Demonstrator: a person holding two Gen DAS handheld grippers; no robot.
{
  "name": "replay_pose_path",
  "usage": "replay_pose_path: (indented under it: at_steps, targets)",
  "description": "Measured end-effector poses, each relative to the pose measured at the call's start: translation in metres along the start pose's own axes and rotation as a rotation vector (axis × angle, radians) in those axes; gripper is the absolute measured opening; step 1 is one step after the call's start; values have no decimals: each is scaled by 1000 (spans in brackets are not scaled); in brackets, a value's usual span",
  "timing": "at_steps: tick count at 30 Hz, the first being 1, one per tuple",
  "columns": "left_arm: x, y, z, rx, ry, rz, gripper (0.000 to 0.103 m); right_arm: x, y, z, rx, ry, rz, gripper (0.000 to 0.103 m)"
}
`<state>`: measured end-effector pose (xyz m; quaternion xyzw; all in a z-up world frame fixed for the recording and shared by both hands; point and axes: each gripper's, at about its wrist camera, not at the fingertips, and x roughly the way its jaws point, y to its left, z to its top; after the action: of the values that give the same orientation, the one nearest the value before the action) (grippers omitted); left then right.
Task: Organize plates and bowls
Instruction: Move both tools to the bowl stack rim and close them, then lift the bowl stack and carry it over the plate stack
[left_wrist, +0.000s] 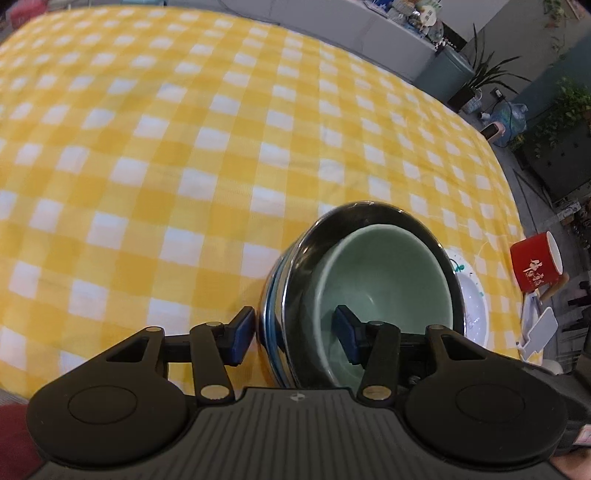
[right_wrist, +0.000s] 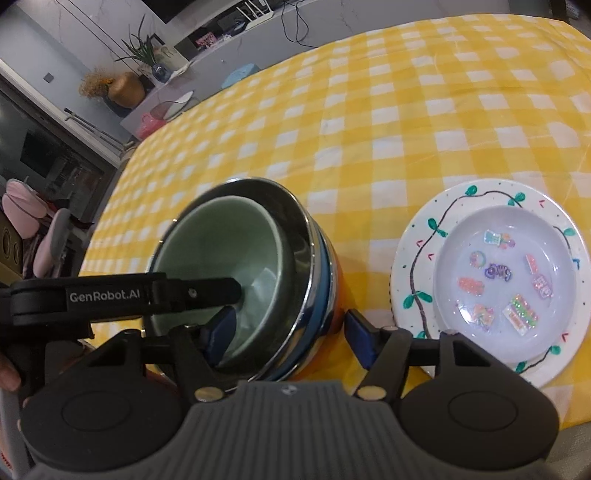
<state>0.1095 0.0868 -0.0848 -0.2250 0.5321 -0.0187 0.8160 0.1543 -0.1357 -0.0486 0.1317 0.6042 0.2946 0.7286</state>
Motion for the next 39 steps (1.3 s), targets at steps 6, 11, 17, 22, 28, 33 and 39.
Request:
replay_pose_path:
  at_steps: [6, 11, 17, 22, 28, 33, 39]
  targets:
    - [4, 3, -1, -26, -12, -22, 65, 10, -4, -3, 20, 1, 6, 59]
    - [3, -3, -1, -26, -5, 12, 63, 10, -18, -2, 129, -13, 43, 52]
    - [1, -4, 0, -8, 3, 15, 62, 4, -21, -7, 147, -23, 61, 50]
    - [-6, -9, -1, -9, -12, 21, 61, -2, -23, -6, 181, -24, 71, 50]
    - [-18, -15, 6, -22, 8, 5, 61, -17, -21, 1, 233, -16, 80, 50]
    - [-26, -40, 13, 10, -9, 6, 62, -39, -27, 10, 260, -18, 88, 50]
    - [-25, -88, 19, 103, -20, 12, 61, -73, -46, 20, 297, -47, 67, 50]
